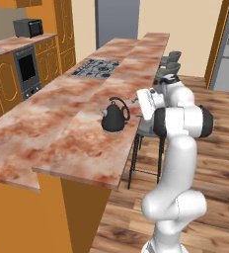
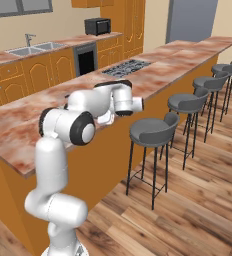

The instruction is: The kettle is done boiling. Turn off the stove, then wait for 300 timesteps before moving the kettle to the dining table.

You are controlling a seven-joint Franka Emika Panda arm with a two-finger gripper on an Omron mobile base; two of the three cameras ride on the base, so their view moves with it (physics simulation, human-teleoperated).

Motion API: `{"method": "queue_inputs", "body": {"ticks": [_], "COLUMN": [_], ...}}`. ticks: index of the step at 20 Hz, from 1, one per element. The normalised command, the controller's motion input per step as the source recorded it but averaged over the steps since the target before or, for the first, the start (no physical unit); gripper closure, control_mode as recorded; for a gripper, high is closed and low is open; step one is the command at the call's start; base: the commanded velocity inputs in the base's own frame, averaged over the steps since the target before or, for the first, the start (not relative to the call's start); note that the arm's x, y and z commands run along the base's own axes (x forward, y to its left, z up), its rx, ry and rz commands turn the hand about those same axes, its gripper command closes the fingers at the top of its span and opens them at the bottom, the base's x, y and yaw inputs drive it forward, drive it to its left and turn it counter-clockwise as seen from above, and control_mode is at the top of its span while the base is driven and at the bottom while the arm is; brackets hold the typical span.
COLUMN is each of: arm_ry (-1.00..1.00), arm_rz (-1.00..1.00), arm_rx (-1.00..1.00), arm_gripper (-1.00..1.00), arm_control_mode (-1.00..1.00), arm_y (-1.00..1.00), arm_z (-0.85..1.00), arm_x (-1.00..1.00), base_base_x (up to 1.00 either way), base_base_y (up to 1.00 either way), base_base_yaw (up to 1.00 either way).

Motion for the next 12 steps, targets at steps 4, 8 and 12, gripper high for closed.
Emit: {"method": "queue_inputs", "body": {"ticks": [4,8,12], "arm_ry": [-0.09,-0.12,-0.14], "arm_rz": [0.01,0.0,0.0], "arm_rx": [0.0,0.0,0.0], "arm_gripper": [-1.0,-1.0,-1.0], "arm_control_mode": [-1.0,-1.0,-1.0], "arm_y": [-0.3,-0.15,-0.02], "arm_z": [0.0,0.1,0.22], "arm_x": [0.0,-0.12,-0.25], "base_base_x": [0.0,0.0,0.0], "base_base_y": [0.0,0.0,0.0], "base_base_yaw": [0.0,0.0,0.0]}}
